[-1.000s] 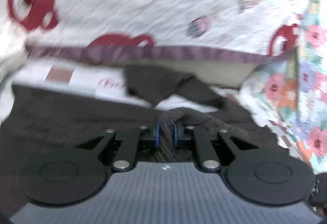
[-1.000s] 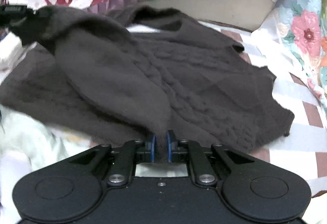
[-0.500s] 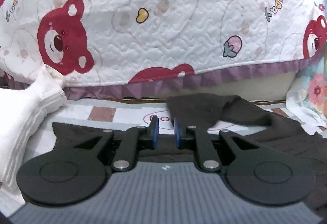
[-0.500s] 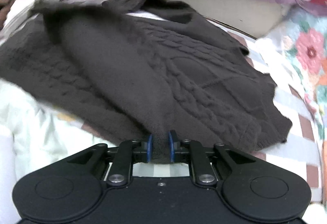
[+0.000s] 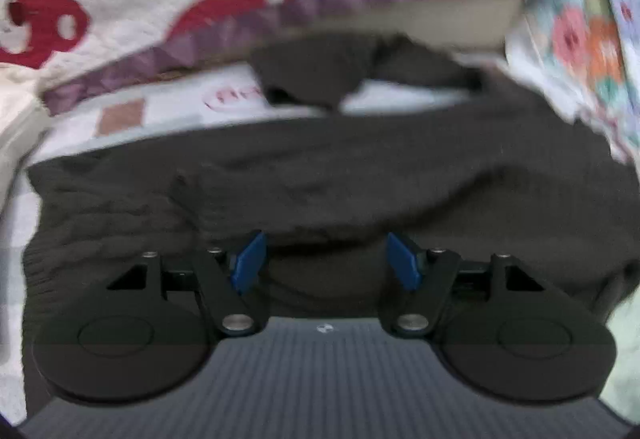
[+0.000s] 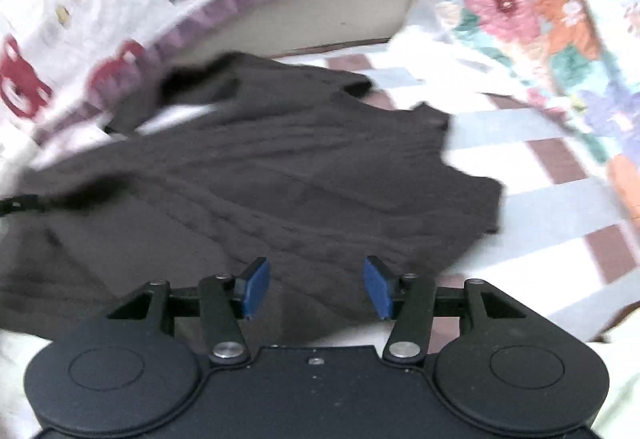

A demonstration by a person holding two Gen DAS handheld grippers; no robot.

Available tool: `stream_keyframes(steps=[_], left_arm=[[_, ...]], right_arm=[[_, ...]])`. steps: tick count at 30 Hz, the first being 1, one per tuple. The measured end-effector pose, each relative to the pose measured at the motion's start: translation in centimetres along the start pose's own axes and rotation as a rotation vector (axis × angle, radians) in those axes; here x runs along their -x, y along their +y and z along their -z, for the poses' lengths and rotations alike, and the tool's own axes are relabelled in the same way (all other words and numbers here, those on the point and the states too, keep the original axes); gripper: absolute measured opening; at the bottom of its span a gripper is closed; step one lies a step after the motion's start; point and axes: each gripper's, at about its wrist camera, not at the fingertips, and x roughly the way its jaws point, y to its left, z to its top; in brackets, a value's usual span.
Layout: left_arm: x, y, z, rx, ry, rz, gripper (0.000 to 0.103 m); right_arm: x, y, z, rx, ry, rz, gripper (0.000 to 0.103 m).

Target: Fold clothes

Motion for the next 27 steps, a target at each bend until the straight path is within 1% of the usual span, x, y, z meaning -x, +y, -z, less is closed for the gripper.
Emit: stream_keyframes(steps=[2, 4, 5, 6, 7, 8, 9, 10, 11, 12, 13, 15, 16, 17, 18, 19, 21, 24, 25, 26, 27], left_arm=[[-1.4, -0.3, 0.0, -0.015, 0.027, -0.013, 0.071], [-3.1, 0.4, -0.8, 0.05, 0.013, -0.053, 0.073], [-3.7, 0.7, -1.2, 0.087, -0.006, -0.057, 0.073], [-4.3, 0.9, -1.5, 0.115, -0.02, -0.053, 0.072], [-4.9, 0.9, -2.1, 0.116, -0.015, -0.052, 0.061], [-5.6, 0.9, -2.7, 0.116, -0.01, -0.051, 0.045], [-6.0, 0.9, -3.2, 0.116, -0.009, -0.05, 0.0], [-5.5, 0.8, -3.8, 0.119, -0.04, -0.044, 0.003], [-4.9, 0.8, -4.3, 0.122, -0.07, -0.038, 0.003], [-4.3, 0.8, -4.9, 0.124, -0.1, -0.032, 0.003], [-3.7, 0.7, -5.4, 0.129, -0.132, -0.027, 0.003], [-2.1, 1.0, -5.9, 0.166, -0.215, -0.047, 0.004], [-1.5, 1.2, -5.8, 0.202, -0.254, -0.071, 0.006], [-1.4, 1.2, -5.6, 0.22, -0.252, -0.083, 0.012], [-1.3, 1.2, -5.4, 0.238, -0.25, -0.095, 0.027], [-1.1, 1.1, -5.2, 0.253, -0.246, -0.098, 0.035], [-0.5, -0.2, -4.3, 0.228, -0.197, 0.035, 0.035], [0.3, -4.7, -2.6, 0.094, -0.082, 0.33, 0.035], [0.5, -6.9, -2.0, 0.029, -0.03, 0.45, 0.039], [0.5, -8.8, -1.5, -0.022, 0.005, 0.547, 0.039], [0.6, -10.9, -0.9, -0.074, 0.034, 0.636, 0.043]], right_arm=[[-0.4, 0.0, 0.0, 0.018, 0.005, 0.016, 0.058], [-1.0, 0.1, -0.2, 0.042, 0.019, 0.041, 0.06], [-1.6, 0.1, -0.2, 0.067, 0.024, 0.075, 0.062], [-2.3, -0.1, -0.2, 0.083, 0.027, 0.108, 0.067], [-3.0, -0.2, -0.1, 0.099, 0.03, 0.14, 0.072], [-3.6, -0.4, 0.0, 0.107, 0.034, 0.157, 0.073], [-3.9, -0.7, 0.2, 0.099, 0.04, 0.141, 0.072], [-4.2, -0.9, 0.3, 0.091, 0.045, 0.125, 0.062], [-4.2, -1.0, 0.4, 0.095, 0.04, 0.11, 0.052], [-3.5, -0.8, 0.3, 0.127, 0.01, 0.099, 0.022], [-2.8, -0.5, 0.2, 0.16, -0.02, 0.087, 0.016], [-1.4, -0.1, -0.2, 0.216, -0.078, 0.07, 0.015], [-1.0, -0.1, -0.5, 0.218, -0.1, 0.077, 0.015], [-1.0, -0.2, -0.9, 0.209, -0.108, 0.081, 0.015], [-1.2, -0.4, -1.2, 0.197, -0.114, 0.085, 0.015], [-1.5, -0.6, -1.5, 0.178, -0.113, 0.091, 0.015], [-2.2, -1.2, -1.9, 0.134, -0.111, 0.097, 0.015], [-2.2, -1.6, -2.3, 0.04, -0.103, 0.047, 0.015], [-2.2, -1.7, -2.5, 0.019, -0.102, 0.029, 0.015], [-2.1, -1.9, -2.6, -0.001, -0.101, 0.014, 0.015], [-2.0, -2.0, -2.7, -0.021, -0.101, 0.001, 0.015]])
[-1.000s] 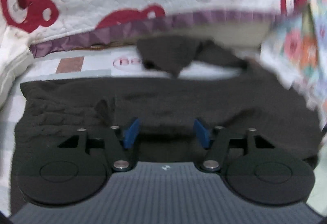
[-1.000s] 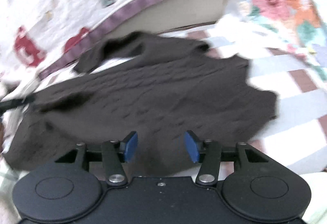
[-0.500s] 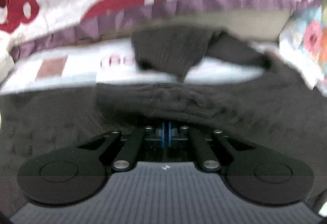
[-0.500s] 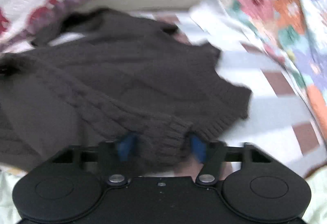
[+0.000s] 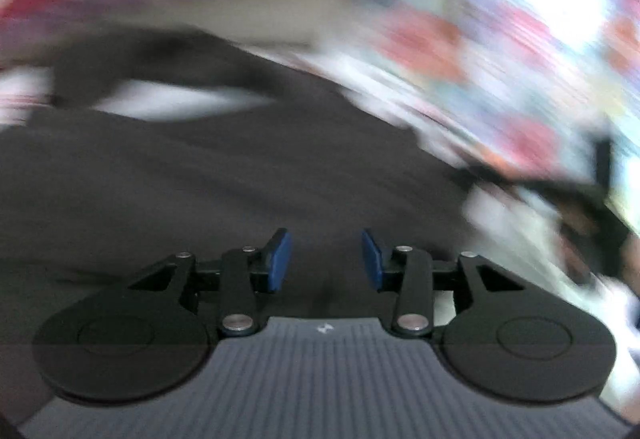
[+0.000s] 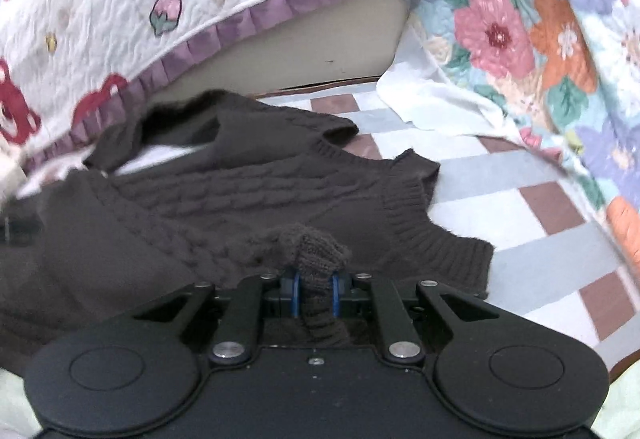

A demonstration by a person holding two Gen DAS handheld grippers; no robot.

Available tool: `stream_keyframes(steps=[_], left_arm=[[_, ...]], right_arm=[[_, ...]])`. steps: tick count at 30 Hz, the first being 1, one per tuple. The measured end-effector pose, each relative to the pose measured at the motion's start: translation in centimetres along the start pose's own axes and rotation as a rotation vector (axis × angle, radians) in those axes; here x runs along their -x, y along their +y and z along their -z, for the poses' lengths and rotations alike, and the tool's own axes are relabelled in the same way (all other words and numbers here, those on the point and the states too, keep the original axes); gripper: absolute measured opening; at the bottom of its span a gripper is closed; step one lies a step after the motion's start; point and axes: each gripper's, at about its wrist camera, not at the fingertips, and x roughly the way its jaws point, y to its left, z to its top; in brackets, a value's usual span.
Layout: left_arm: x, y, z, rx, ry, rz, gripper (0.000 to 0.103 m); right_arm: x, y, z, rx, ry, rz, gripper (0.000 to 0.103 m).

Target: Fold clothes

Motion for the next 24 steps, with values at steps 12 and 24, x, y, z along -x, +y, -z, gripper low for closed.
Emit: stream_keyframes(steps=[12, 24], left_arm=[[-10.5, -7.5, 1.9, -0.031, 0.118, 0.056, 0.061], [-10.5, -11.1, 2.7, -0.171, 0.151, 0.035, 0.011]], right_arm=[[1.0, -1.6, 0.3, -0.146, 0.027, -0.094, 0.015], [1.5, -2.2, 0.4, -0.124, 0.054, -0.094, 0.015]])
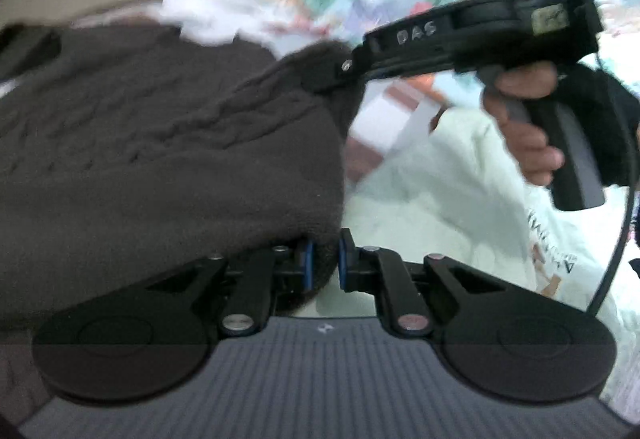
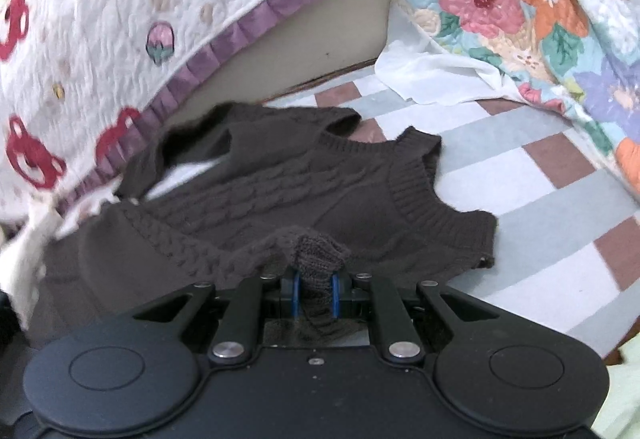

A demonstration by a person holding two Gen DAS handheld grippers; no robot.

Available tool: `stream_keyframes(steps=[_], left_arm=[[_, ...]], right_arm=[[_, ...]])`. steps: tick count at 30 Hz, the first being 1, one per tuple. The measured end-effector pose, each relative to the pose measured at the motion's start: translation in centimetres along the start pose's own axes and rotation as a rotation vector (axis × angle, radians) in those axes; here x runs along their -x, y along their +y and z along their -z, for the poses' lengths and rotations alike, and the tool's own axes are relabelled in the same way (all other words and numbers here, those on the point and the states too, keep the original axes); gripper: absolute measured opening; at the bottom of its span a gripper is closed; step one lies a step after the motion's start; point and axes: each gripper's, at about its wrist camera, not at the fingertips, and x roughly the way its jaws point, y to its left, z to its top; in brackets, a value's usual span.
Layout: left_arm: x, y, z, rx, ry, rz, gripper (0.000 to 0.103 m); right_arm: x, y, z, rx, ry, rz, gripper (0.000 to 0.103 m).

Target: Fold clothes

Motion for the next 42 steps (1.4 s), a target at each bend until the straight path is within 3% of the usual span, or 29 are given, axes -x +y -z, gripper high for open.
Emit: stream_keyframes(steps=[6, 11, 13, 15, 18, 22, 24, 27, 31, 35, 37, 38, 41, 42], left_arm=[[-0.6, 1.6, 1.2, 0.207, 0.056, 0.038, 0.015], [1.3, 1.3, 1.2, 0.178, 0.089, 0.08, 0.037], [2.6, 2.0, 1.5, 0.241, 0.116, 0.161, 0.049], [3.7, 2.6, 1.8, 0.283, 0.098, 0.196, 0.05], [5.1, 3.1, 1.8, 0.272, 0.084, 0.175, 0.05], [9.0, 5.4, 0.5, 0.258, -0.026, 0.065, 0.051], [11.1, 7.9, 0.1, 0.337, -0.098, -0.01, 0.053], [14.0, 12.6, 0.8, 0.48, -0.191, -0.202, 0.054], [15.6, 18.2, 2.4, 0.627, -0.274, -0.414, 0.054], [15.6, 22.8, 2.6, 0.669, -0.265, -0.62, 0.054], [16.0, 24.2, 2.3, 0.655, -0.245, -0.673, 0.039], [16.5, 24.4, 2.2, 0.651, -0.248, -0.705, 0.038], [17.5, 24.9, 2.4, 0.649, -0.255, -0.824, 0.048], [17.7, 25.4, 2.8, 0.662, -0.257, -0.82, 0.05]], right_arm=[[-2.6, 0.8, 1.7, 0.139, 0.156, 0.159, 0.017], [-2.9, 0.5, 1.7, 0.175, 0.162, 0.229, 0.036], [-2.3, 0.0, 1.3, 0.13, 0.153, 0.212, 0.036], [-1.4, -0.8, 0.9, 0.049, 0.144, 0.167, 0.036], [0.0, -1.2, 0.5, -0.039, 0.105, 0.121, 0.039], [0.7, 1.8, -0.3, 0.074, 0.066, 0.122, 0.039], [0.8, 3.7, -0.8, 0.153, 0.052, 0.116, 0.039], [0.4, 5.8, -1.5, 0.206, 0.038, 0.053, 0.042], [-2.3, 8.5, -0.8, 0.289, 0.088, -0.045, 0.042], [-4.8, 10.8, 0.5, 0.338, 0.146, -0.097, 0.042], [-5.8, 11.6, 1.1, 0.364, 0.188, -0.108, 0.042], [-6.3, 11.9, 1.6, 0.384, 0.213, -0.106, 0.042], [-7.4, 12.5, 3.1, 0.469, 0.283, -0.058, 0.042], [-7.5, 12.5, 3.5, 0.489, 0.291, -0.053, 0.042]])
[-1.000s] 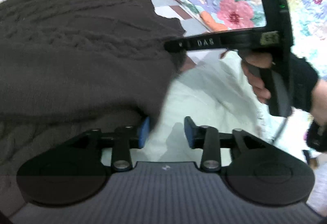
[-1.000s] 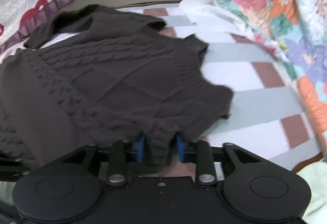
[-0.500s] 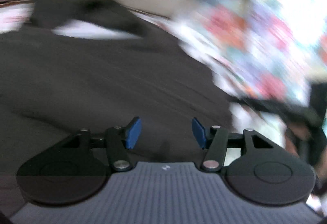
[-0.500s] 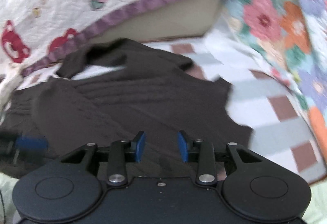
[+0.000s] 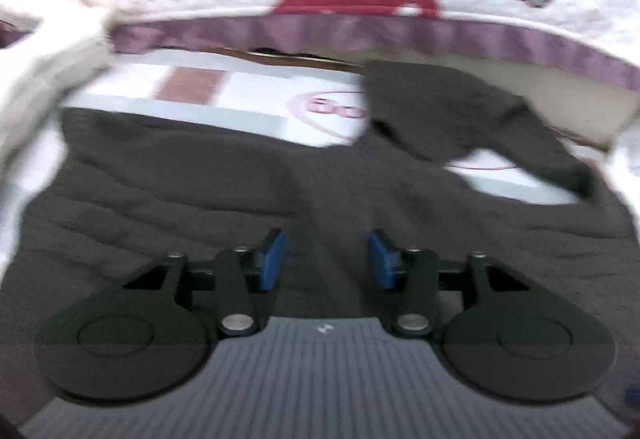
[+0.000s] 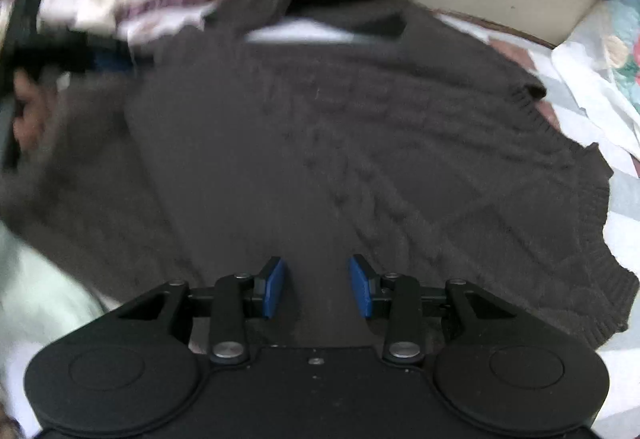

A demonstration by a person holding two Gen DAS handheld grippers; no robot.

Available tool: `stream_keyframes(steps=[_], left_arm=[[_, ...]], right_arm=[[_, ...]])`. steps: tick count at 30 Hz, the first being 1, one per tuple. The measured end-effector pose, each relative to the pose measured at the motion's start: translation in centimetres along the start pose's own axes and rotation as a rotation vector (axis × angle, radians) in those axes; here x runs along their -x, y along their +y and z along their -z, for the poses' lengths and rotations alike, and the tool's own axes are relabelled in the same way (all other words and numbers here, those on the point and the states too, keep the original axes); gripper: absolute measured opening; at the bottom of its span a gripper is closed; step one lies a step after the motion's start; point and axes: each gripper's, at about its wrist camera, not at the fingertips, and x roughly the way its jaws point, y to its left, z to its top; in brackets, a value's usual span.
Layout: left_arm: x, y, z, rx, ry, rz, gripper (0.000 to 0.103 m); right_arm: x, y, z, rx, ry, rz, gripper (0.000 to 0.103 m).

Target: Fold clothes

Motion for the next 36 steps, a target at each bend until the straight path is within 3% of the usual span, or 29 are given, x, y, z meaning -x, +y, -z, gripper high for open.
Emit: stream_keyframes(steps=[3, 7, 9, 13, 17, 19, 22, 23, 25, 27, 30, 34, 36], left_arm=[[-0.5, 1.6, -0.1, 0.05, 0.01, 0.002, 0.053], [1.2, 0.0, 0.1, 0.031, -0.042, 0.007, 0.051], [2.6, -1.1, 0.1, -0.001, -0.069, 0.095, 0.051], [5.2, -3.3, -0.1, -0.054, -0.128, 0.21, 0.053], [4.4, -6.9, -1.6, -0.191, -0.117, 0.234, 0.054], [2.6, -8.7, -3.1, -0.262, -0.107, 0.239, 0.056], [-1.1, -11.8, -5.0, -0.439, -0.019, 0.251, 0.058], [-2.2, -12.9, -5.5, -0.502, 0.007, 0.25, 0.058], [-3.6, -15.8, -5.4, -0.691, 0.014, 0.175, 0.056], [-4.7, -17.7, -5.5, -0.763, -0.039, 0.138, 0.057], [-8.0, -18.4, -7.4, -0.654, 0.012, 0.121, 0.058], [-12.4, -18.2, -9.3, -0.566, -0.007, -0.027, 0.06], [-13.2, -18.4, -9.3, -0.596, -0.052, 0.025, 0.06]], right_arm=[[-0.1, -0.2, 0.3, -0.012, -0.005, -0.005, 0.044], [0.0, -0.3, -0.5, -0.024, 0.013, -0.004, 0.045], [0.2, -0.5, -1.3, -0.058, 0.014, -0.011, 0.045], [2.5, -3.7, -3.3, -0.202, -0.122, -0.09, 0.054], [3.0, -8.3, -6.3, -0.276, -0.216, -0.045, 0.055], [1.8, -10.4, -8.0, -0.269, -0.217, -0.008, 0.055], [-0.3, -13.3, -10.3, -0.277, -0.202, 0.006, 0.054], [-1.2, -13.9, -10.9, -0.283, -0.189, -0.006, 0.054], [-2.8, -14.6, -11.6, -0.27, -0.158, -0.017, 0.054], [-4.2, -15.1, -11.9, -0.263, -0.145, -0.015, 0.053], [-5.4, -16.0, -11.7, -0.304, -0.149, -0.043, 0.052], [-6.1, -17.1, -11.6, -0.376, -0.156, -0.076, 0.053], [-6.5, -17.2, -11.7, -0.374, -0.153, -0.076, 0.053]])
